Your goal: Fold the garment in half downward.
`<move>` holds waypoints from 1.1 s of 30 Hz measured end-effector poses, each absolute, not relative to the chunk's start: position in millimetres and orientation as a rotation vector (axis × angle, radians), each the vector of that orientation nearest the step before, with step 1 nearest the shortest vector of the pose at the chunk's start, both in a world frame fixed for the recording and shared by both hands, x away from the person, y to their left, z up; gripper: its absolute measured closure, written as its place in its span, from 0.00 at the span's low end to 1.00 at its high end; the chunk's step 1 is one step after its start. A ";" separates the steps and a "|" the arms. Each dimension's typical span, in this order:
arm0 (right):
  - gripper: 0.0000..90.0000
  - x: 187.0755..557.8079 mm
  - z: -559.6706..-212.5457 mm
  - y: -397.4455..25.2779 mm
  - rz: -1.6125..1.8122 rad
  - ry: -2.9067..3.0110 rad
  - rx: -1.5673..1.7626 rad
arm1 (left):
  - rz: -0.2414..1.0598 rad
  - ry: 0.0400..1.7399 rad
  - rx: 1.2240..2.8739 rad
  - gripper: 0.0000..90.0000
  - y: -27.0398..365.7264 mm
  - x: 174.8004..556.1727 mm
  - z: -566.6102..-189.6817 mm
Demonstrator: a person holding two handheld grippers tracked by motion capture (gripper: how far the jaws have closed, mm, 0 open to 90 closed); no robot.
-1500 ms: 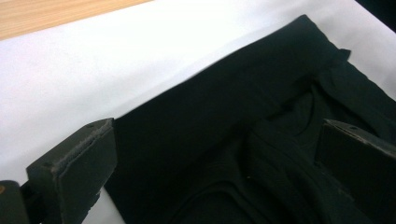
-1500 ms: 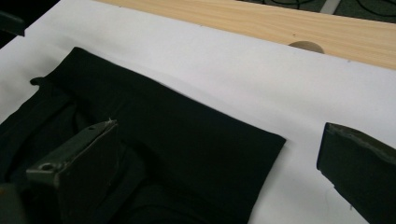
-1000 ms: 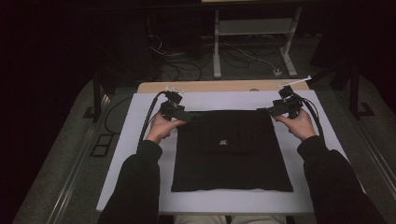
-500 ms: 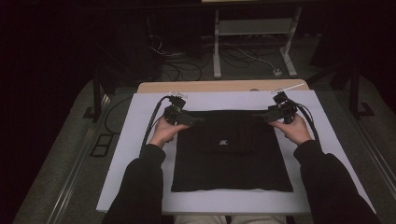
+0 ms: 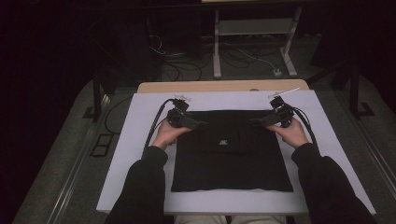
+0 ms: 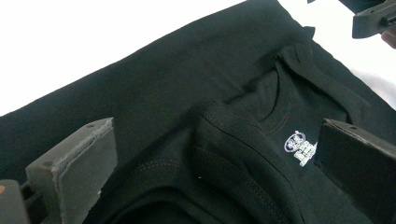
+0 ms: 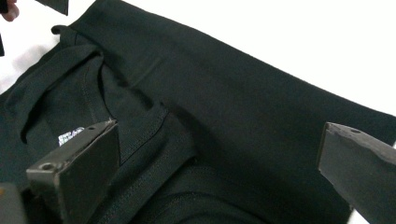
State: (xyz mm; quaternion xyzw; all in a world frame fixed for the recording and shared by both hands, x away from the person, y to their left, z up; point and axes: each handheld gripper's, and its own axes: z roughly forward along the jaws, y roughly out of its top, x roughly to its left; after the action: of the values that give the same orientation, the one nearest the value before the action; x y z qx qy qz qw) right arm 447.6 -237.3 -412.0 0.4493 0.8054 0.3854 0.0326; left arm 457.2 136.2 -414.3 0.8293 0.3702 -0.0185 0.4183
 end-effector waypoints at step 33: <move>0.51 450.8 -430.1 -219.4 1.175 2.554 1.362 | -0.176 0.969 2.049 0.57 133.6 468.1 -437.1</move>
State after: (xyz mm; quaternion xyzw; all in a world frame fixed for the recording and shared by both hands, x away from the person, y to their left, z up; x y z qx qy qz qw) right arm 450.8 -219.4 -430.1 0.4360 0.8175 0.3762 0.0088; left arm 468.1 133.6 -437.1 0.8177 0.3867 -0.0701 0.4206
